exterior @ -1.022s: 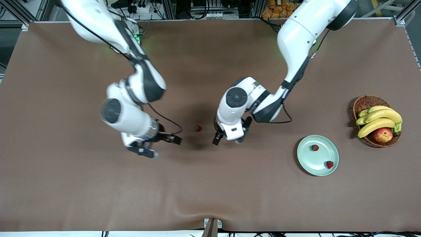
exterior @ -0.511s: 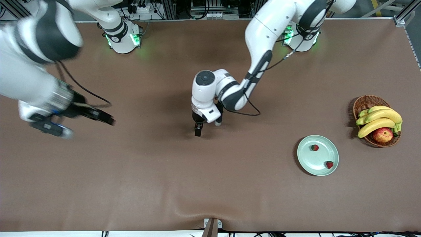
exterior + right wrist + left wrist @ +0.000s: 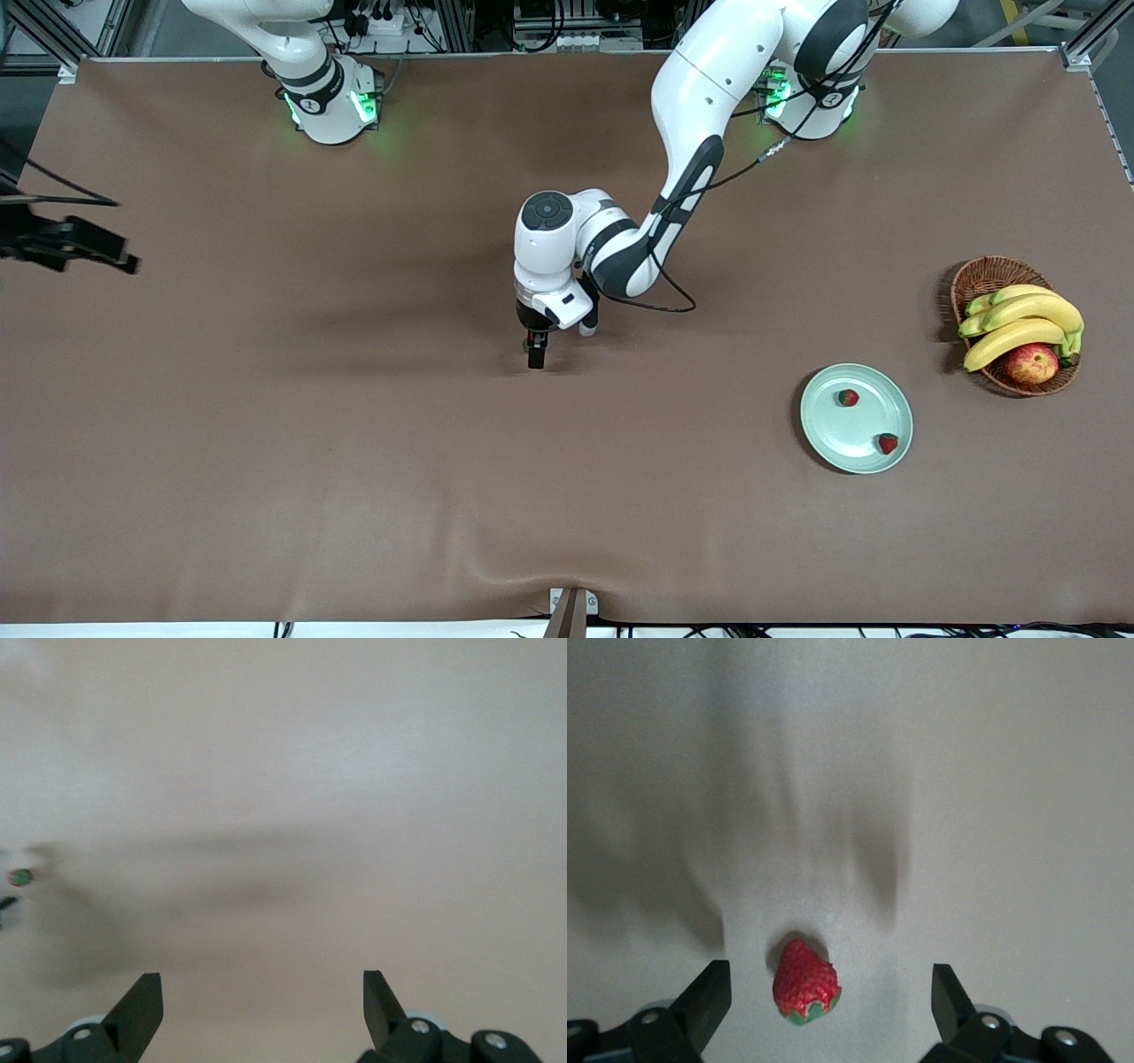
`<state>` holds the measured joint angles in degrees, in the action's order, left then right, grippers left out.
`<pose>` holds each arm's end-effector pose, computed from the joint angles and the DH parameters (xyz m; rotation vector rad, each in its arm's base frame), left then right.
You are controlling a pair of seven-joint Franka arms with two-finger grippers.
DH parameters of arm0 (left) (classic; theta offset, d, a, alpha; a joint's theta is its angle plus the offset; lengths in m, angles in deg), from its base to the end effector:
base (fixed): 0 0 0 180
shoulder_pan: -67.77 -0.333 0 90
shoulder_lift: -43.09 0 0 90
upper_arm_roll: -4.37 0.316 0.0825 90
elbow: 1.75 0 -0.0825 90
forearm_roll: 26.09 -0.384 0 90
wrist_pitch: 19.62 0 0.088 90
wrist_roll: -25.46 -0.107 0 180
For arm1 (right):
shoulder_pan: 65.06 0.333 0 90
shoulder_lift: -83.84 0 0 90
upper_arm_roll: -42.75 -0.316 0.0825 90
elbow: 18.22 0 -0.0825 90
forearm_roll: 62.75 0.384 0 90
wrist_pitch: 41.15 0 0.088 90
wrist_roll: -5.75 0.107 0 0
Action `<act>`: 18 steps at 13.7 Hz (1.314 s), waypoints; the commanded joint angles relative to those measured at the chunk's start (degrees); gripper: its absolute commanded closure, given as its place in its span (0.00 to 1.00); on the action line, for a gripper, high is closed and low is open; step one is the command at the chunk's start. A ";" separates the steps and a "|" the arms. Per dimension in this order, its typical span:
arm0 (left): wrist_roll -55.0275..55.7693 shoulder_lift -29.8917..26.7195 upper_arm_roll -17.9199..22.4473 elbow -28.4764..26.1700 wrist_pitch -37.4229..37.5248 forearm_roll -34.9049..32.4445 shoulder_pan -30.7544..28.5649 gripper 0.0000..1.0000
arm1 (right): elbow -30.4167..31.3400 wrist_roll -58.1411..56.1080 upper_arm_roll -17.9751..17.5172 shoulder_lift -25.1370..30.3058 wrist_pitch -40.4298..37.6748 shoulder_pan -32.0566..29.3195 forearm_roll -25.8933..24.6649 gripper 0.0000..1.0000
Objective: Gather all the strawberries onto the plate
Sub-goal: 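Grasp the middle strawberry with the left gripper while the right arm withdraws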
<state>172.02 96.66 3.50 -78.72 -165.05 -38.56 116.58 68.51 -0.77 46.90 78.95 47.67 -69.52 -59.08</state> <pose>0.4927 -0.5800 0.1865 2.0598 1.9881 0.1394 0.5727 -0.0778 0.6016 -3.0767 0.0563 0.0625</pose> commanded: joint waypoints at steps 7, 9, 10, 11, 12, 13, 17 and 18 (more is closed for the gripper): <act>1.53 2.95 0.43 3.76 -2.32 -0.02 0.68 0.00 | -0.50 -4.47 -1.24 0.23 -4.25 -2.93 -5.25 0.00; 1.80 3.03 0.43 3.58 -2.32 0.42 0.68 0.00 | -0.51 -4.65 -1.59 0.40 -6.54 -2.49 -4.82 0.00; 1.80 3.56 0.43 3.58 -2.32 0.51 0.68 0.00 | -0.59 -4.73 -1.68 0.49 -6.46 -2.23 -4.90 0.00; 1.80 3.65 0.43 3.58 -2.32 0.77 0.68 0.00 | -0.59 -4.65 -1.68 0.58 -6.37 -1.79 -4.99 0.00; 1.72 3.74 0.43 3.50 -2.23 0.78 0.68 0.00 | -0.77 -4.65 -1.59 0.58 -6.11 -1.70 -5.08 0.00; 1.71 3.74 0.43 3.50 -2.23 0.78 0.76 0.00 | -1.21 -4.65 -1.59 0.58 -6.02 -1.70 -4.99 0.00; 1.45 3.65 0.43 3.32 -2.15 0.69 0.94 1.00 | -1.74 -4.30 -1.51 0.49 -6.20 -0.82 -5.34 0.00; 1.45 3.65 0.43 3.41 -2.06 0.69 0.94 1.00 | -1.74 -4.30 -1.42 0.49 -6.20 -0.56 -5.52 0.00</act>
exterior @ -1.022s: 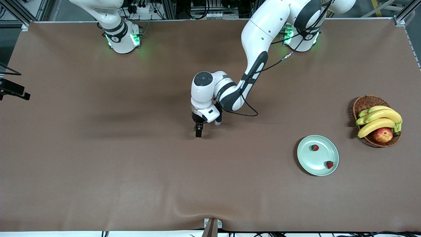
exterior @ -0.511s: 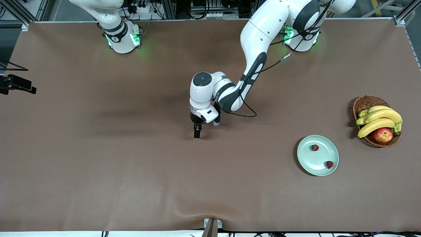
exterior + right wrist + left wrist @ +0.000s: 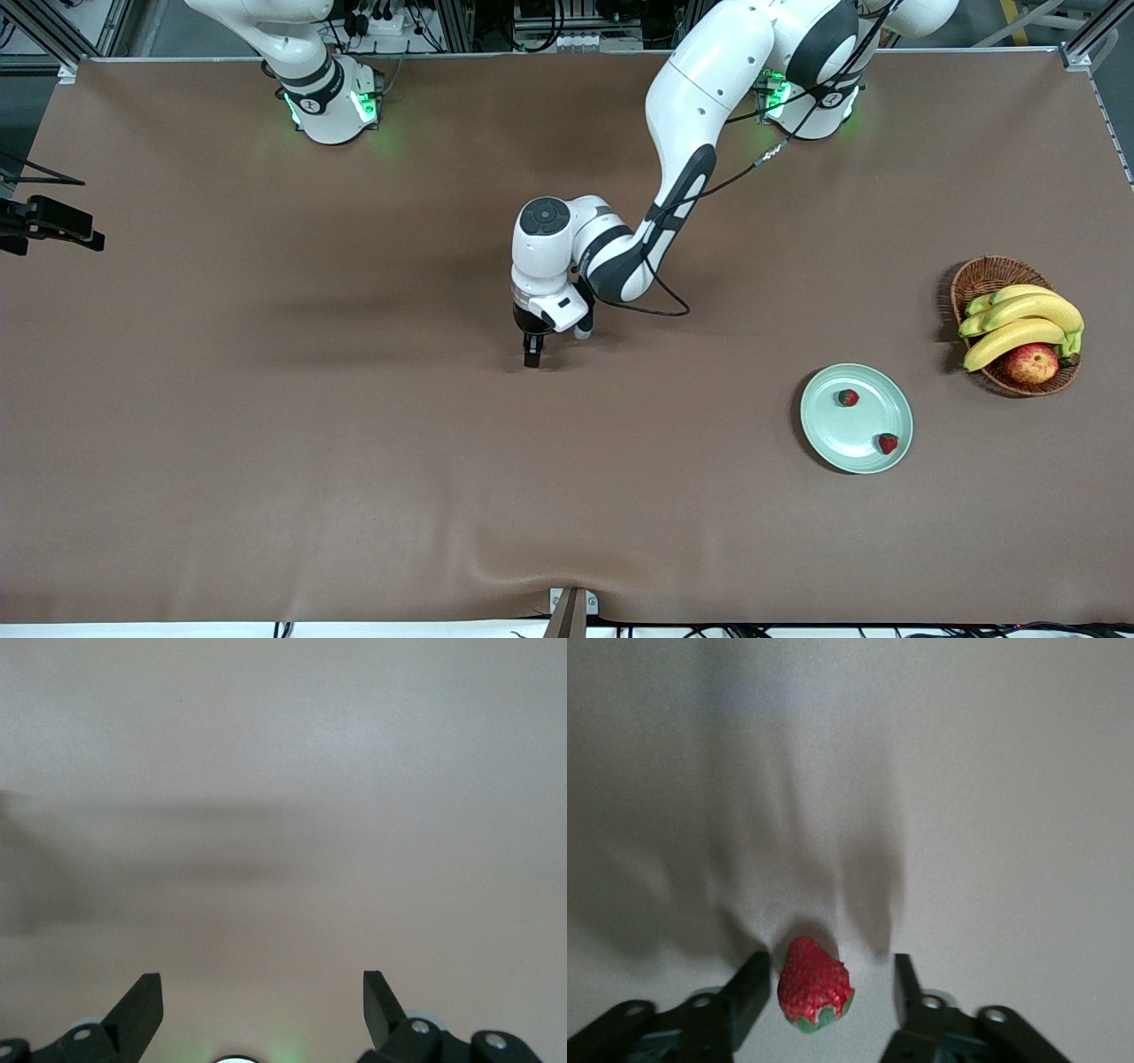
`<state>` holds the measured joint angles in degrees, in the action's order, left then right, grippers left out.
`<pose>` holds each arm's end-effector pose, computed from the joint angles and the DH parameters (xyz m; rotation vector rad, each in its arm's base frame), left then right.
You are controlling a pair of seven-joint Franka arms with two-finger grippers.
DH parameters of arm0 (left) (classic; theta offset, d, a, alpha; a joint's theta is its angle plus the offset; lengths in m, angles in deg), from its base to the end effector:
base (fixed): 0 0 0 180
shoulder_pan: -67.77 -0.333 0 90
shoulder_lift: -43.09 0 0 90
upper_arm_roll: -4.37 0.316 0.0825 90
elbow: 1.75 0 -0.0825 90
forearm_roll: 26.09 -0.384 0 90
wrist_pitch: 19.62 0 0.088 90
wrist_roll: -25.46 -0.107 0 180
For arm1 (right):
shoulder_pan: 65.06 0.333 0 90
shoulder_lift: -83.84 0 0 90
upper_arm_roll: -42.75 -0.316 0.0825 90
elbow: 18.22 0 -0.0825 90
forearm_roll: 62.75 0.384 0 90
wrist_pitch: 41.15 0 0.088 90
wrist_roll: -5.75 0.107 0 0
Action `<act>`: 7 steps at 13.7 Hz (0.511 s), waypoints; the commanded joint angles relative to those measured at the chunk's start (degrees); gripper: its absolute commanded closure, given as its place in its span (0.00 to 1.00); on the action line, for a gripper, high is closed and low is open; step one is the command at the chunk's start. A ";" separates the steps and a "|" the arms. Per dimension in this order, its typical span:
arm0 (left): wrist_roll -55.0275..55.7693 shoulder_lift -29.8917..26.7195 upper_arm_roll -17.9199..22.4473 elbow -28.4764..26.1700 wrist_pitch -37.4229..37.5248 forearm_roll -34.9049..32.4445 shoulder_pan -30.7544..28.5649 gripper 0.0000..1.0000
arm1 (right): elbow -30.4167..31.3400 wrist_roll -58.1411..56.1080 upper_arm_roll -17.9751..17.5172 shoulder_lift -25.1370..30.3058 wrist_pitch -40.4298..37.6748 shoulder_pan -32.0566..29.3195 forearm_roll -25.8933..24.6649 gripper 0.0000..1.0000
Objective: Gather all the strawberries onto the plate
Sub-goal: 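Grasp the middle strawberry with the left gripper while the right arm withdraws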
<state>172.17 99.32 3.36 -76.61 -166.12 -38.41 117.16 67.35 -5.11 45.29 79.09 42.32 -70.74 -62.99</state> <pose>0.4882 -0.5893 0.1700 2.0618 1.9740 0.1253 0.5617 -0.0805 0.6048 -3.1232 -0.0715 0.1863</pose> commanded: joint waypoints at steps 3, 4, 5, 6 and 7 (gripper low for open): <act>1.39 0.29 0.57 1.29 -0.72 0.02 0.45 1.00 | -0.58 0.05 0.18 0.35 -1.02 0.58 -1.61 0.00; 1.39 -0.15 0.75 1.29 0.06 -0.07 0.37 1.00 | -0.58 -0.04 0.18 0.44 -1.02 0.58 -1.61 0.00; 1.21 -1.46 1.45 1.29 1.81 -0.16 0.02 1.00 | -0.67 0.05 0.18 0.52 -1.02 0.67 -1.61 0.00; 0.86 -2.95 3.46 1.29 4.27 -0.77 0.01 1.00 | -1.02 0.14 0.18 0.53 -1.02 0.75 -1.53 0.00; 0.51 -4.62 6.00 1.29 6.81 -2.25 0.10 1.00 | -1.28 0.14 0.18 0.44 -1.02 0.76 -1.44 0.00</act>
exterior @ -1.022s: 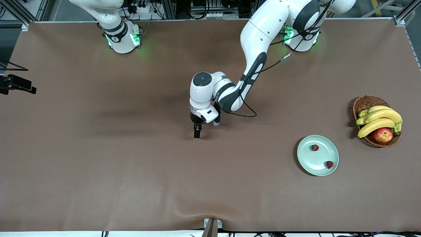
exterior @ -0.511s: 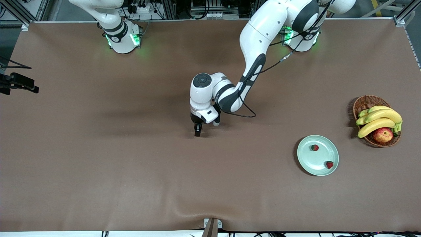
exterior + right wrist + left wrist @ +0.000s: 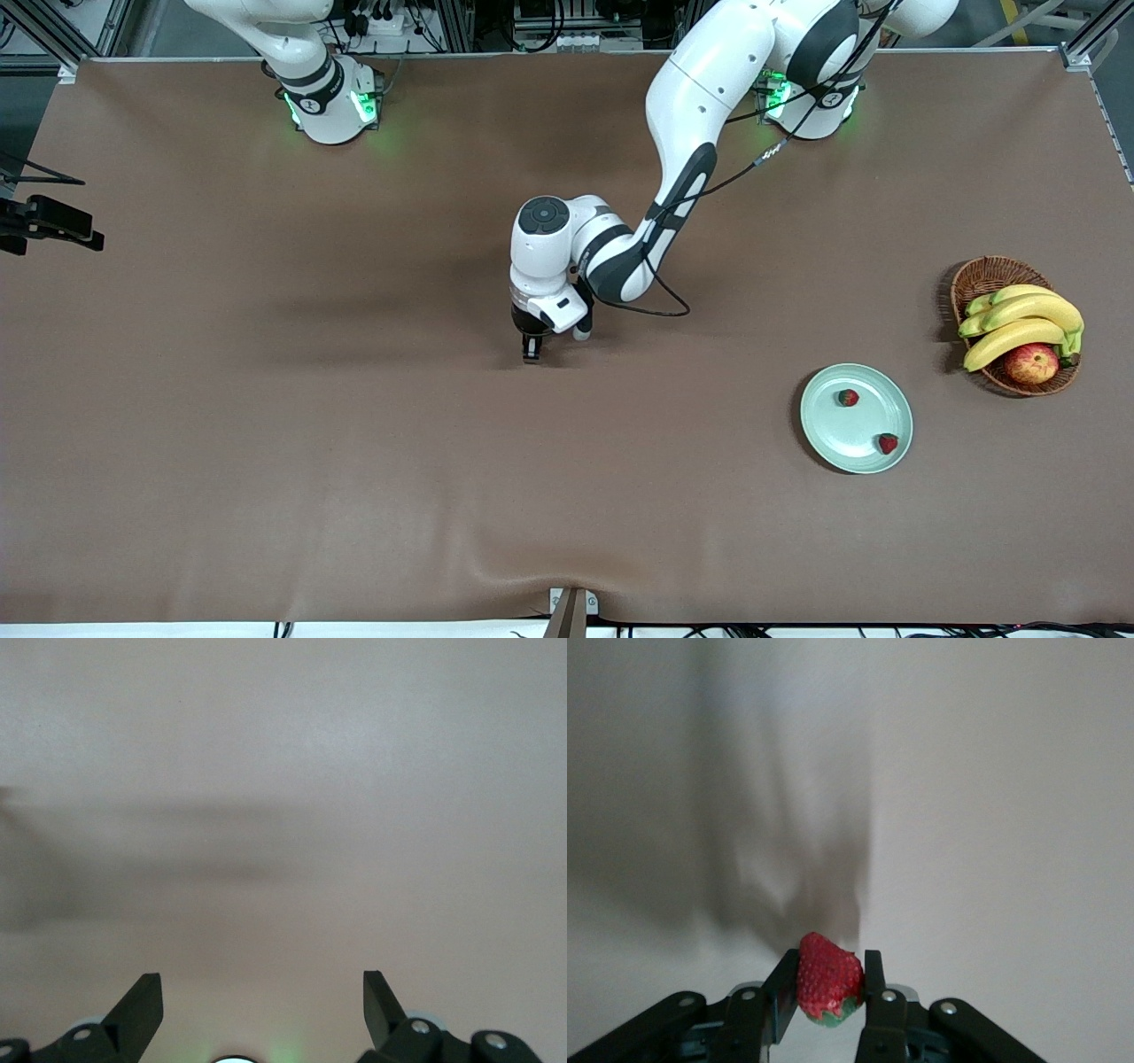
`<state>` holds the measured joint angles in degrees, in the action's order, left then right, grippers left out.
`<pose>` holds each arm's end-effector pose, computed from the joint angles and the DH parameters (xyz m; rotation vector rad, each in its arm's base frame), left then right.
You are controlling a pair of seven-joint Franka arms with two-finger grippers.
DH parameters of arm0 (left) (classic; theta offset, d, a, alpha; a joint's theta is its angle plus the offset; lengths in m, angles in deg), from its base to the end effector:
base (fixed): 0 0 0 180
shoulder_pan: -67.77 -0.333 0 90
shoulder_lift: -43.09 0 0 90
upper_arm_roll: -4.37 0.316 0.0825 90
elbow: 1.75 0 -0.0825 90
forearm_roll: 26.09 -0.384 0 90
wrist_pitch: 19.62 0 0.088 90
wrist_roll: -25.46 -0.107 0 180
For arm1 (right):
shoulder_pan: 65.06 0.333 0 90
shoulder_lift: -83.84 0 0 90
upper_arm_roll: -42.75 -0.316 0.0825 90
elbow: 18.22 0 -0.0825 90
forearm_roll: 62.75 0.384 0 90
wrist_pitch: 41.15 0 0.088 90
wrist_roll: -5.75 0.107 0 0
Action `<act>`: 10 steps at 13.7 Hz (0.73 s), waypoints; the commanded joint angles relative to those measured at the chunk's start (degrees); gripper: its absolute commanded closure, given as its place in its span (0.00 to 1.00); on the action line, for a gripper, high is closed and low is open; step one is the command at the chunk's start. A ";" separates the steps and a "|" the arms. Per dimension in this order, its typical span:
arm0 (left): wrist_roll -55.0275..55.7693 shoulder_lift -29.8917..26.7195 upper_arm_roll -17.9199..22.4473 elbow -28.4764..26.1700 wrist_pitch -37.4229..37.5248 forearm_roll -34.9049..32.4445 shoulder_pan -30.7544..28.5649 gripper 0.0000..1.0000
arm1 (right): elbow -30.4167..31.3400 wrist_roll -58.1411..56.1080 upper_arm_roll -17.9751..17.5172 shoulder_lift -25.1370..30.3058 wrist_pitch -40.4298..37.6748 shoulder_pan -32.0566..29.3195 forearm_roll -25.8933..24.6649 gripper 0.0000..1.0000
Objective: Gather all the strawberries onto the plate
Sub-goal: 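Grasp the middle strawberry with the left gripper while the right arm withdraws, then carry the strawberry to the plate and open the left gripper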
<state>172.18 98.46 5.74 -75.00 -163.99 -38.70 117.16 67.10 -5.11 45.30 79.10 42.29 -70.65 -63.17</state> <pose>0.5110 -0.5787 0.1903 2.0329 1.9872 0.1914 0.5618 -0.0801 0.6068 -3.1273 -0.0735 0.1812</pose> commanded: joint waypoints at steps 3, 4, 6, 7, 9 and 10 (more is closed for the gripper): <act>-7.82 -6.84 6.18 -0.50 10.74 -2.60 -5.59 1.00 | -1.12 0.05 0.09 0.44 -0.64 0.76 -1.16 0.00; -10.89 -7.11 6.18 -1.02 13.29 -2.69 -8.05 1.00 | -1.47 0.22 0.09 0.44 -0.55 0.76 -0.99 0.00; -16.79 -7.11 6.18 -1.72 15.68 -2.69 -13.85 1.00 | -1.48 0.23 0.09 0.52 -0.55 0.76 -1.16 0.00; -19.08 -7.11 6.18 -1.73 16.12 -2.69 -17.18 1.00 | -1.48 0.22 0.09 0.44 -0.55 0.76 -1.42 0.00; -23.56 -7.20 6.10 -1.81 16.30 -2.78 -23.95 1.00 | -1.48 0.22 0.09 0.35 -0.29 0.76 -1.43 0.00; -25.93 -7.72 6.10 -2.68 16.30 -2.78 -26.68 1.00 | -1.48 0.31 0.09 0.35 -0.20 0.84 -1.43 0.00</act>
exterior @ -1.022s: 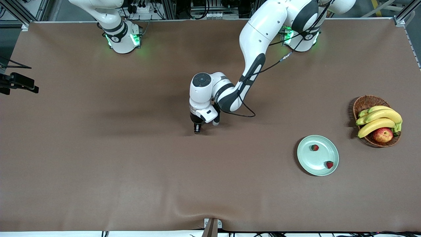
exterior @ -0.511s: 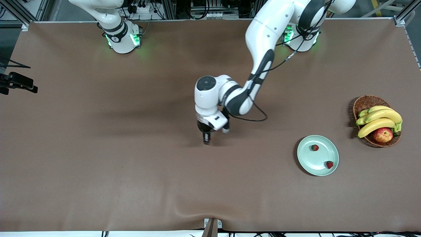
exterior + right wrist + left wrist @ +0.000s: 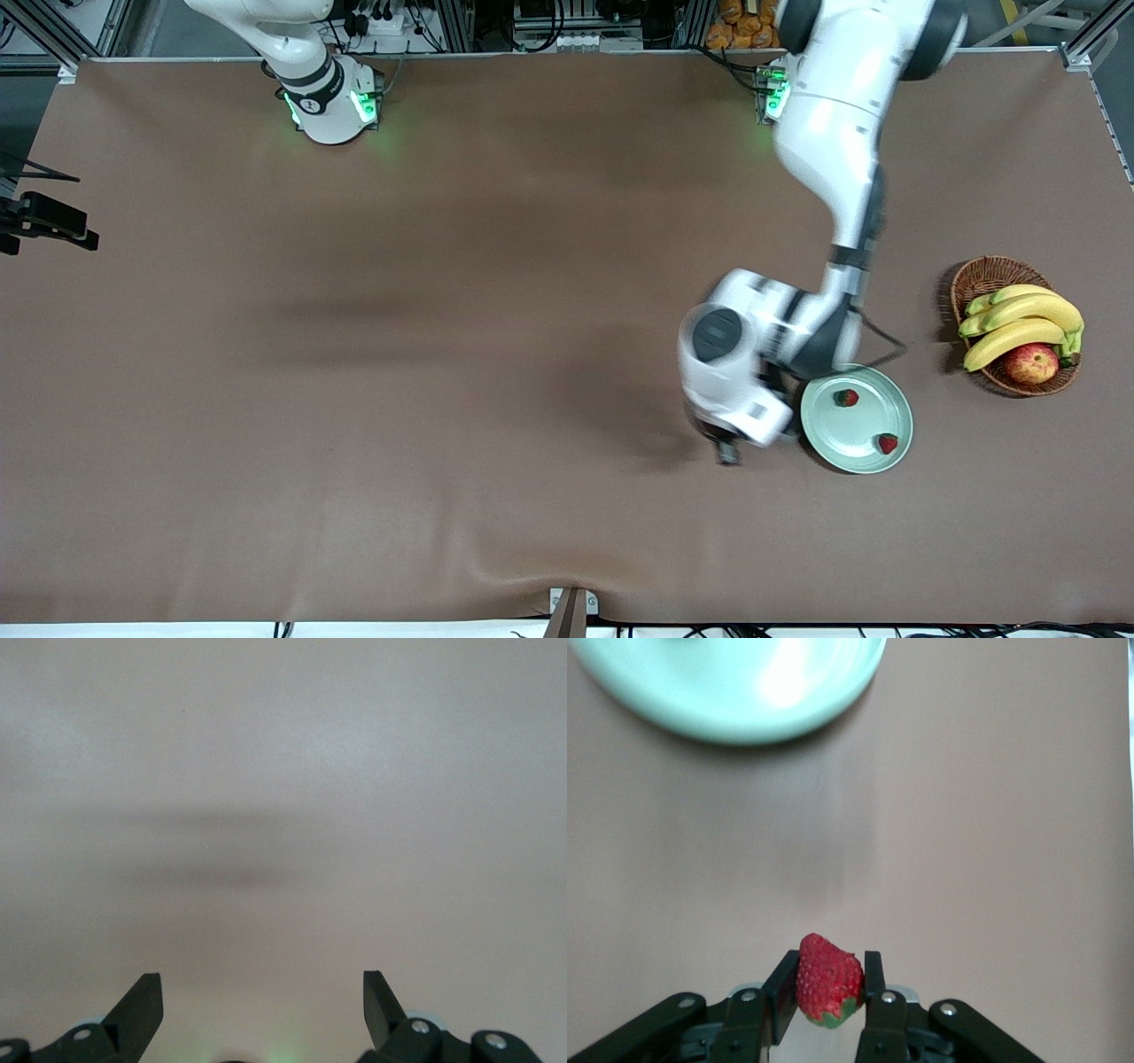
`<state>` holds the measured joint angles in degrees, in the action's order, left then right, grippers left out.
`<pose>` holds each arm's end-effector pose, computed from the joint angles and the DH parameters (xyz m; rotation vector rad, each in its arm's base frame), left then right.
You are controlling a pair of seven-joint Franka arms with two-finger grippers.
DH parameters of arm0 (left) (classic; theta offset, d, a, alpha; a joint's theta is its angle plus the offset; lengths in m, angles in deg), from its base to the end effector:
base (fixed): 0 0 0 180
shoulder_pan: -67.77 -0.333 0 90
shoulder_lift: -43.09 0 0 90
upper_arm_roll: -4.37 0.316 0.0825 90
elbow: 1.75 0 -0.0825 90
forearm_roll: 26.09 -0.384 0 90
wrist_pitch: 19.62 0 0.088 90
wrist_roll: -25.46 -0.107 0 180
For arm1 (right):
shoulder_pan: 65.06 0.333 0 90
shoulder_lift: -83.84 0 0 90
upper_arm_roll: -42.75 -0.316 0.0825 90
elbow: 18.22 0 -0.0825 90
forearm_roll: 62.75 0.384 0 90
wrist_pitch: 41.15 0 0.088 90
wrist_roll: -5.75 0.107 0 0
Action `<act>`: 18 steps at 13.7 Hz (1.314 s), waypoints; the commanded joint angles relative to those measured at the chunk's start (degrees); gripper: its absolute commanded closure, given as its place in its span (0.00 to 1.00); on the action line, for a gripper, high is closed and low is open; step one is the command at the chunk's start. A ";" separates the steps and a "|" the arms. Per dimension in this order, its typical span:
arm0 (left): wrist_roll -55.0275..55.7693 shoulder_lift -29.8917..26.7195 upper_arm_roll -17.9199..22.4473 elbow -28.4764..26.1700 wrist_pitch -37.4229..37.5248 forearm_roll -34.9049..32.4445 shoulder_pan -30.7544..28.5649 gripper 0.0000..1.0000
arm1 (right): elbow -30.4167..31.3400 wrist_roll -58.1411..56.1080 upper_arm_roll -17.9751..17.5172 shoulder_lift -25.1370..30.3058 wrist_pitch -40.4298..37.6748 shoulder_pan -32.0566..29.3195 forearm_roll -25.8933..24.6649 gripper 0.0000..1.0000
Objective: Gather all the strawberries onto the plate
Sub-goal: 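Carry the strawberry to the plate and open the left gripper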
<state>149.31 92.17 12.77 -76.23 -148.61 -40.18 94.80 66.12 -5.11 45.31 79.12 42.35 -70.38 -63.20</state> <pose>0.7106 -0.2618 0.2420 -2.1190 -2.2579 -0.5029 0.5627 -0.0777 0.6150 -3.1324 -0.0806 0.1529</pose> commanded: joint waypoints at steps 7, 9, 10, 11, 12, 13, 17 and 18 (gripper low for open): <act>-14.23 -5.56 -5.39 -10.57 0.93 -0.33 -15.84 1.00 | -0.41 4.53 0.00 -0.03 0.09 0.48 -0.44 0.00; -16.17 -7.50 -7.51 -14.19 0.93 -0.50 -18.66 1.00 | -0.41 4.88 0.00 0.23 0.09 0.57 -0.35 0.00; -17.83 -8.03 -7.70 -14.55 0.93 -0.41 -18.93 1.00 | -0.41 4.97 0.00 0.23 0.09 0.57 -0.35 0.00; -19.07 -8.64 -7.78 -15.08 0.93 -0.33 -19.11 0.78 | -0.41 5.06 -0.09 0.23 0.00 1.01 -0.18 0.00; -19.95 -9.25 -7.70 -16.12 0.93 -0.32 -19.37 0.05 | -0.32 5.06 0.00 0.23 0.00 1.18 0.09 0.00; -20.31 -9.87 -7.70 -16.40 0.93 -0.41 -19.29 0.00 | -0.32 5.14 -0.09 0.23 -0.26 1.19 0.52 0.00; -28.02 -13.82 -7.70 -17.27 1.80 -0.68 -19.46 0.00 | -0.23 5.59 -0.09 0.32 -0.70 1.27 1.23 0.00; -31.87 -15.14 -7.78 -17.36 2.94 -0.42 -19.46 0.00 | -0.06 5.58 -0.09 0.41 -0.70 1.36 1.23 0.00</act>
<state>122.66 81.57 5.64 -90.57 -147.45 -40.18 75.89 66.13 -0.58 45.21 79.09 42.40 -69.34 -62.75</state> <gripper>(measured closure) 0.084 0.000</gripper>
